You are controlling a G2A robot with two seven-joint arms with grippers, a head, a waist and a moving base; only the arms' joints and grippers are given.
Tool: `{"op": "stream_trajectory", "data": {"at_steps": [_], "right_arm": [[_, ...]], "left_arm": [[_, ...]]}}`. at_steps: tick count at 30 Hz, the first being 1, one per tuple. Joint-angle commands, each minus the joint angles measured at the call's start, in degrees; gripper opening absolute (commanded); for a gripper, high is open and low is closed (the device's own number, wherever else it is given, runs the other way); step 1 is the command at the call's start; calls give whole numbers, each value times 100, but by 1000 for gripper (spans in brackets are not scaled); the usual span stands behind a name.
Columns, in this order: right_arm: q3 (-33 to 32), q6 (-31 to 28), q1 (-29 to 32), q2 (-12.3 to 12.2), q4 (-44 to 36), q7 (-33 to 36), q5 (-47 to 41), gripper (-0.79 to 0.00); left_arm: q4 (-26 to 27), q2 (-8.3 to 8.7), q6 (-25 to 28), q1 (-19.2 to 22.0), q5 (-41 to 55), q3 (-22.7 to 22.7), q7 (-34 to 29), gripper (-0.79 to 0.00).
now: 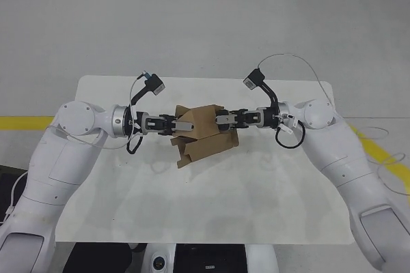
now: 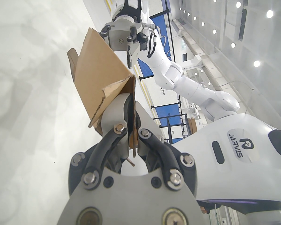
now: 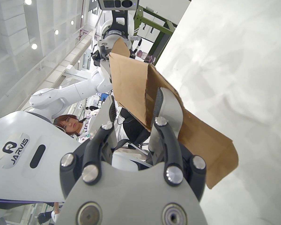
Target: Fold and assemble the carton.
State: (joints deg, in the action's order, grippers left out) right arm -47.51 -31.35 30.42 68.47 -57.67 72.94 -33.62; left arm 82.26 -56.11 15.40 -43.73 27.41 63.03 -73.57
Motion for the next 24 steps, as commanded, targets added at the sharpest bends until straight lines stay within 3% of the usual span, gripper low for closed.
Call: {"op": "stream_trajectory", "data": {"at_steps": [1, 24], "right_arm": [[42, 10, -11, 22, 27, 10, -17, -477], [105, 135, -80, 148, 192, 135, -601, -597]], "left_arm": [[-1, -2, -5, 2, -5, 1, 5, -785], [-41, -16, -49, -11, -40, -1, -28, -785]]}}
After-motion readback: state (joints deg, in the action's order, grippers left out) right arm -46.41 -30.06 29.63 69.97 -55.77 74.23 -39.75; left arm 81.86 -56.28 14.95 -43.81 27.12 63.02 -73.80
